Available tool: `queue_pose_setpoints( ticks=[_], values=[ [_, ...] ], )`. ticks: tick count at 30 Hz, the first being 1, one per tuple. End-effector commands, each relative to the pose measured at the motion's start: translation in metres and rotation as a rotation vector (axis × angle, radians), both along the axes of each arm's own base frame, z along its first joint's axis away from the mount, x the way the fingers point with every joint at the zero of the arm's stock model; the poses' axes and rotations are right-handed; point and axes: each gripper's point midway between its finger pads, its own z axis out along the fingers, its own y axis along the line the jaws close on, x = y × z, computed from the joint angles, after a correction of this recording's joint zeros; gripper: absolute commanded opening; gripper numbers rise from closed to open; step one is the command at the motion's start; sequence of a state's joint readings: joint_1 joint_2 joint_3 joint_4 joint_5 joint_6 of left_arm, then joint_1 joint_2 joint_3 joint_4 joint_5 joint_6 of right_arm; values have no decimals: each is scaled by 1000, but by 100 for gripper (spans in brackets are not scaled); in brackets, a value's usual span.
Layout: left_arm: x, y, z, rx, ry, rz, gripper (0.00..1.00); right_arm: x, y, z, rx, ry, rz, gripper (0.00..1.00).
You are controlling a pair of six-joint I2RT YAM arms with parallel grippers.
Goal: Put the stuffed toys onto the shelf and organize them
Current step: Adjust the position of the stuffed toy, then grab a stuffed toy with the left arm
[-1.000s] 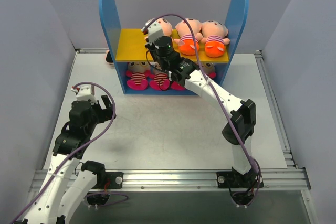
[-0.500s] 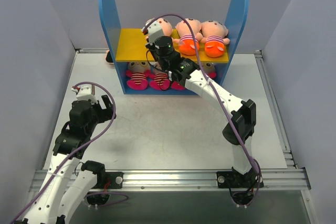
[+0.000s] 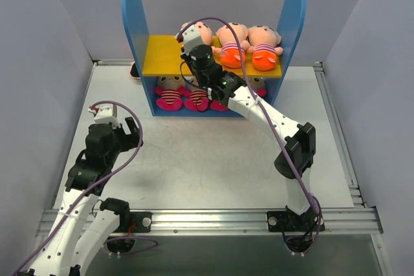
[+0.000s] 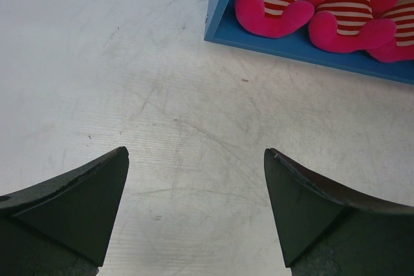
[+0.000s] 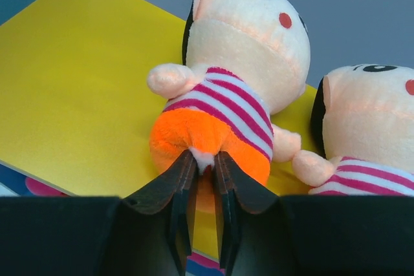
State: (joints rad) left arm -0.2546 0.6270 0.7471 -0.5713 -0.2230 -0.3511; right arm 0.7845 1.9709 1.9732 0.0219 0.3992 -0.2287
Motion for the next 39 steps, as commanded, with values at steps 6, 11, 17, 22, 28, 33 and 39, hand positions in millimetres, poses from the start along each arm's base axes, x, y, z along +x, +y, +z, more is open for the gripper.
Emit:
queue_pose_setpoints(
  ticks=[6,11,17,22,28,33,39],
  values=[
    [3,-3,7,6,-26,-21,94,-10,-15,33,41,-41,-24,36],
    [3,-3,6,6,-25,-21,94,-17,-9,47,87,-54,21,48],
    [3,-3,6,5,-23,-20,94,-30,-5,66,160,-68,80,63],
    [3,-3,6,3,-22,-18,94,-48,-8,90,235,-89,140,74],
    [3,-3,6,-3,-15,-13,94,-70,-36,111,301,-123,135,83],
    [4,-1,5,-7,-11,-1,94,-99,-75,130,352,-166,101,87],
    [7,2,2,-22,4,24,94,-131,-141,110,349,-174,-48,97]
  ],
)
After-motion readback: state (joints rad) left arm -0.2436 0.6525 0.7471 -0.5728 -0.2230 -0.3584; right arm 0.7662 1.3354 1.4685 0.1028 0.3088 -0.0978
